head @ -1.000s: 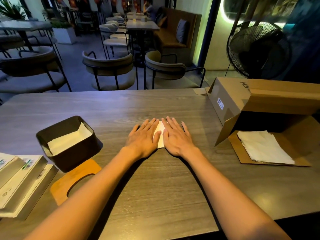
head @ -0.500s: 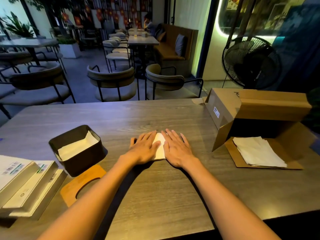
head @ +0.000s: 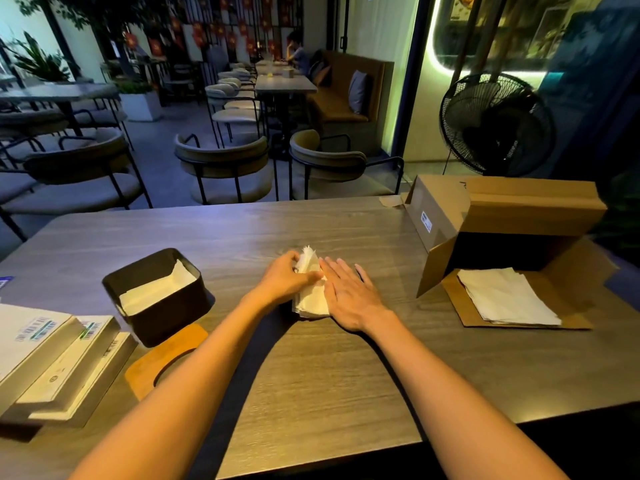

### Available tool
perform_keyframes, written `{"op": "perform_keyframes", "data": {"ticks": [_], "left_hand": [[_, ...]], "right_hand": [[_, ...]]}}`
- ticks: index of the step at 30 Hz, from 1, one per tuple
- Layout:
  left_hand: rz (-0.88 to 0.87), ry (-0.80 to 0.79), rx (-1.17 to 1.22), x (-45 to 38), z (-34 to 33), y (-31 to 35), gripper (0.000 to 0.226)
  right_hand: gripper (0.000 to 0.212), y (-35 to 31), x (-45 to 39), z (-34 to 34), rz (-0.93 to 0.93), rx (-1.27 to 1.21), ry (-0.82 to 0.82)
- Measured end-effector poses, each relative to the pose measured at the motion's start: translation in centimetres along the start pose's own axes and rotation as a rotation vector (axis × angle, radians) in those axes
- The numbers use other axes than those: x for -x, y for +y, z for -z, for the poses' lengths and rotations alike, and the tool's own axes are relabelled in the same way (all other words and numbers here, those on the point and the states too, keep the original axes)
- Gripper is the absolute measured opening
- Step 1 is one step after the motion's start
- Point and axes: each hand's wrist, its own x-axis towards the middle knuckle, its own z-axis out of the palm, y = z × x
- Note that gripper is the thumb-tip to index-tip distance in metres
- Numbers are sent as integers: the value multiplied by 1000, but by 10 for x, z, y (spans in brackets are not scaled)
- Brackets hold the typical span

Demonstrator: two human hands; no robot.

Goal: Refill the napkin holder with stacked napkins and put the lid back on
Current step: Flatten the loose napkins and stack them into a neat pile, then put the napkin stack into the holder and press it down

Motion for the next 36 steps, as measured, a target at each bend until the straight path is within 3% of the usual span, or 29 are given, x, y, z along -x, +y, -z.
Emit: {"op": "perform_keyframes", "data": {"ticks": [4,8,11,14,16,22,28,32,36], "left_hand": [[24,65,203,7,0,-3,55],[-111,133,341,18,5,-12,49],[-183,103,449,29,17,-9,51],[-237,87,495,40,31,-2,52],[-266,95,540,47,42,2,52],[-283,135,624,64,84,8,52],[-127,243,658,79,132,0,54],[-40,393,715,94,170,-13,48],[11,637,462,103,201,-41,57]], "right_hand": [[59,4,1,-5,27,-108,99],[67,6,2,2,-135,-519,313],[69,5,5,14,-256,-774,239],[49,-10,6,23,-174,-1033,153],[38,-24,3,32,-144,-1069,156],[38,-56,-5,58,-126,-1125,106],[30,-101,-14,72,-21,-1101,152],[33,-143,-33,72,44,-1015,116],[39,-188,-55,58,88,-919,43]]}}
